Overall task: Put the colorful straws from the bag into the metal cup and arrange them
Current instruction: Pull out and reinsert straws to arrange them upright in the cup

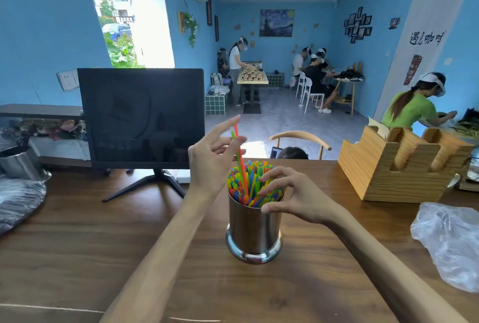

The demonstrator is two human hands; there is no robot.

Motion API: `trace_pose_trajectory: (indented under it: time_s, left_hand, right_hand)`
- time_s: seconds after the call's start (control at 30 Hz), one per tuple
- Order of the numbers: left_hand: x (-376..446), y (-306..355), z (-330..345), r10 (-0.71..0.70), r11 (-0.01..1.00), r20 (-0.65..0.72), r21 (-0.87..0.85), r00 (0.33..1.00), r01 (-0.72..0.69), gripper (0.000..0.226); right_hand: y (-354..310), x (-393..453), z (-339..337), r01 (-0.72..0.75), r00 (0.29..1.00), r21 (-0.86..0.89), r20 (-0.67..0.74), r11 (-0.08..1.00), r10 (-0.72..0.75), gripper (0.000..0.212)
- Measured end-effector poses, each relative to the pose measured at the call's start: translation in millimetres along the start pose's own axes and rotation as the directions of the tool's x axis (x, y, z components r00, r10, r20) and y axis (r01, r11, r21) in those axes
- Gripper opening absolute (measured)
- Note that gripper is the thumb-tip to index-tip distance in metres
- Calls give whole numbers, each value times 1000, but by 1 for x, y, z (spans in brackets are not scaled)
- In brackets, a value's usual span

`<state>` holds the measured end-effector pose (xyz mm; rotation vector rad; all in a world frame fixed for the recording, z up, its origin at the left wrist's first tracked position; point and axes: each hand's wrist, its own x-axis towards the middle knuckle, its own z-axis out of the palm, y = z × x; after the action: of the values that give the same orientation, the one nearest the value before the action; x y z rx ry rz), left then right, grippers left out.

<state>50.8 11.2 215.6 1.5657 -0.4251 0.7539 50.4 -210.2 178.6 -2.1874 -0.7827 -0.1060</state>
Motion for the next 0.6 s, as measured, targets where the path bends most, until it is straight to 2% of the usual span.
trace_pose_trajectory:
  time_s: [0.07, 0.2, 0.3, 0.43, 0.53, 0.6]
  left_hand:
    - [-6, -9, 5, -8, 999, 17, 34, 1000, 7, 31]
    - [-18, -25, 5, -31, 983, 105, 185, 994, 12, 13]
    - [-24, -36, 2, -92, 962, 218, 272, 972, 30, 18]
    - [-23, -38, -5, -148, 913, 306, 409, 940, 11, 9]
    - [-20, -31, -8, -155, 893, 304, 449, 940, 2, 10]
    - [-17, -23, -7, -126, 898, 283, 441, 951, -12, 19]
  right_hand:
    - [3, 0, 4, 7, 999, -54, -37, 998, -9, 26]
    - [1, 3, 5, 26, 995, 6, -98, 1000, -26, 13]
    - [-4, 7, 4, 44, 993, 47, -110, 998, -38, 13]
    - [-6, 11, 5, 31, 998, 61, -62, 998, -27, 8]
    - [-6, 12, 4, 23, 999, 65, -36, 998, -21, 10]
    - [-6, 11, 2, 29, 999, 77, -23, 997, -28, 14]
